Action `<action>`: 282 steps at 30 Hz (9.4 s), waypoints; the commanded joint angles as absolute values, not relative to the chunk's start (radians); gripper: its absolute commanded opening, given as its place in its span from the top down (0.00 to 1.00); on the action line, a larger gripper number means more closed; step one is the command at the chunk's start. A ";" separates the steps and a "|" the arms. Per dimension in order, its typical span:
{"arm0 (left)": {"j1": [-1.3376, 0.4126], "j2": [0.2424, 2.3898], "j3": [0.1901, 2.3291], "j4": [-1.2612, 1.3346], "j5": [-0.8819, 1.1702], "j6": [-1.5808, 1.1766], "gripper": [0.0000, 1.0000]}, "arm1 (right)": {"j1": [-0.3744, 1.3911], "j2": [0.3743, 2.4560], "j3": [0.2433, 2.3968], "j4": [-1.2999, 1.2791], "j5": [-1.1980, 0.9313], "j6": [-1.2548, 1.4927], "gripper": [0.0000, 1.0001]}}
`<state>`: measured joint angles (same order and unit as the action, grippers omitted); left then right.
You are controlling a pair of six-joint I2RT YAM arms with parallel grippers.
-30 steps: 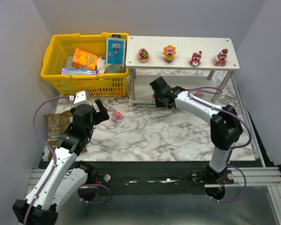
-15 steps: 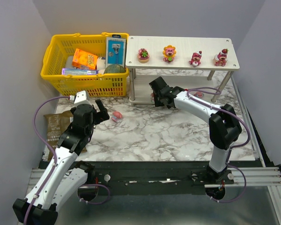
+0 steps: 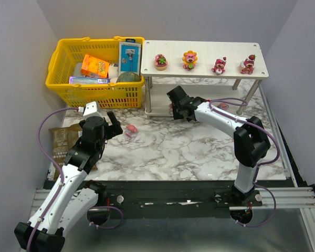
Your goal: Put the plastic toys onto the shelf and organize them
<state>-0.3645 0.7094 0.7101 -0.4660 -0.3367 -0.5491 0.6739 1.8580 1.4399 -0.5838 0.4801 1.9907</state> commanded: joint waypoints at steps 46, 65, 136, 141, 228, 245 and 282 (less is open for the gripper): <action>-0.370 0.701 0.713 -0.456 -0.305 -0.537 0.01 | 0.649 1.752 1.304 -0.326 0.505 1.951 0.00; -0.370 0.719 0.719 -0.477 -0.301 -0.568 0.01 | 0.660 1.605 1.168 -0.259 0.215 1.649 0.00; -0.192 1.407 0.529 0.101 0.068 -0.971 0.81 | 0.839 1.606 1.005 -0.150 -0.035 1.621 0.04; -0.192 1.393 0.540 0.071 0.067 -0.953 1.00 | 0.839 1.605 1.002 -0.140 -0.038 1.621 0.04; -0.186 1.108 0.824 -0.334 0.947 -0.769 1.00 | 0.746 1.577 0.632 1.005 -0.445 1.162 0.83; -0.186 1.071 0.808 -0.471 0.551 -0.646 0.01 | 0.954 1.489 0.934 -0.259 0.233 0.799 0.99; -0.183 1.138 0.712 -0.428 0.337 -0.614 0.01 | 1.118 1.697 1.170 -0.551 0.417 0.733 0.12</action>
